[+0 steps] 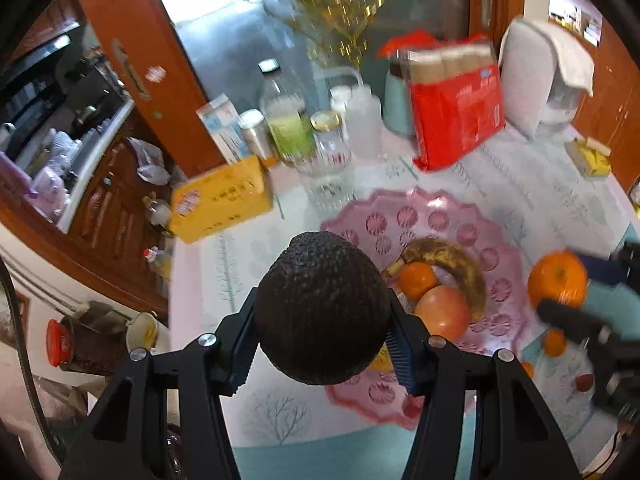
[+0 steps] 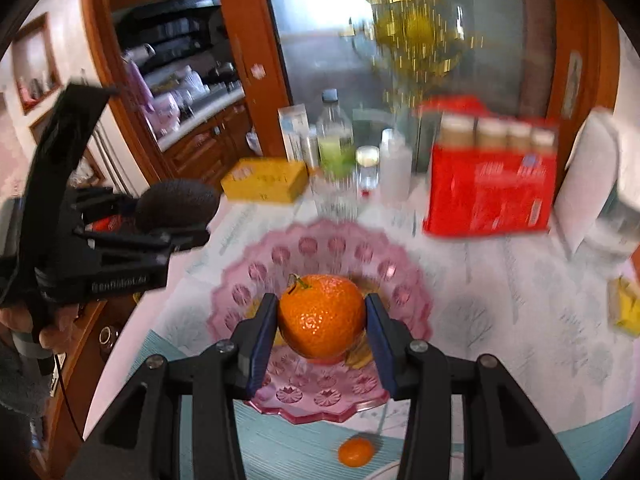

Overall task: Organize fruits
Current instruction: 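Lift and carry the avocado and mandarin with both tools into the pink bowl, then open both tools to release the fruit and withdraw from the bowl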

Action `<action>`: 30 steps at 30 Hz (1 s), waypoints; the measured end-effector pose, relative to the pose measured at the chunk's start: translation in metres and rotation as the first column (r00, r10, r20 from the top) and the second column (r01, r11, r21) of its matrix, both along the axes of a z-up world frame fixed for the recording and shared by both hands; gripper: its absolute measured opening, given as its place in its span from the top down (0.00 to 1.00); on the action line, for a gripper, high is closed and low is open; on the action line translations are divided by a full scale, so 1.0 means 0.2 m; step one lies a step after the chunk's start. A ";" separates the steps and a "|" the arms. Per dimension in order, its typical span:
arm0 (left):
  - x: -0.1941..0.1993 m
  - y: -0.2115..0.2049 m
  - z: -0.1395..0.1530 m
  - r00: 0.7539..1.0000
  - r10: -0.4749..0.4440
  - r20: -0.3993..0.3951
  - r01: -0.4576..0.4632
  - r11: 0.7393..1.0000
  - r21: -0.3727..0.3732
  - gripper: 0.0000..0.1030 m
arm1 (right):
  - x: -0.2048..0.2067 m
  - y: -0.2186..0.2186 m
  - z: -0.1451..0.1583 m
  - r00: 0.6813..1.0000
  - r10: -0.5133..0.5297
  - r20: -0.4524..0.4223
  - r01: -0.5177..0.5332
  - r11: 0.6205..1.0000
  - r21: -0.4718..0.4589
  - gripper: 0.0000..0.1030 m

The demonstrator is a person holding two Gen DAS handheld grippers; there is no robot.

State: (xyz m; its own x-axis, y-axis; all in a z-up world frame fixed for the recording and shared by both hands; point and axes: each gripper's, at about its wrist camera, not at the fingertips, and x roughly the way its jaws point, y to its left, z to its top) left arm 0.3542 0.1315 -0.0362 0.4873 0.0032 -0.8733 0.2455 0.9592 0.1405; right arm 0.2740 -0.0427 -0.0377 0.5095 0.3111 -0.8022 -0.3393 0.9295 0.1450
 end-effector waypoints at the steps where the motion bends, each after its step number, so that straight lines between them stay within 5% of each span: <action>1: 0.04 0.00 -0.07 1.000 -0.008 -0.027 0.008 1.000 0.001 0.46 | 0.01 0.02 -0.07 1.000 -0.001 -0.030 0.000 1.000 -0.002 0.57; 6: 0.16 -0.03 -0.34 0.994 -0.040 -0.099 0.039 0.999 -0.013 0.46 | 0.00 0.08 -0.34 0.990 0.031 -0.140 -0.033 0.999 -0.009 0.57; 13: 0.29 -0.04 -0.57 0.984 -0.037 -0.174 0.024 0.997 -0.074 0.46 | -0.01 0.12 -0.50 0.980 0.030 -0.198 -0.034 0.999 -0.019 0.57; 22: 0.32 -0.07 -0.70 0.975 -0.047 -0.218 0.027 0.995 -0.094 0.45 | 0.03 0.13 -0.57 0.968 0.024 -0.251 -0.025 1.000 -0.002 0.55; 26: 0.31 -0.06 -0.64 0.984 -0.039 -0.175 0.023 0.995 -0.094 0.31 | 0.03 0.11 -0.54 0.977 0.013 -0.212 -0.014 1.000 -0.005 0.45; 30: 0.29 -0.04 -0.59 0.987 -0.034 -0.156 0.019 0.995 -0.094 0.29 | 0.02 0.09 -0.50 0.980 0.006 -0.200 -0.005 1.000 0.007 0.44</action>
State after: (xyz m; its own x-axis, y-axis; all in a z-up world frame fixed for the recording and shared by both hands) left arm 0.4114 0.1225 -0.1532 0.3423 -0.0916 -0.9351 0.2829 0.9591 0.0096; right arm 0.2789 -0.0255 -0.1375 0.3374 0.3194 -0.8855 -0.3078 0.9264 0.2168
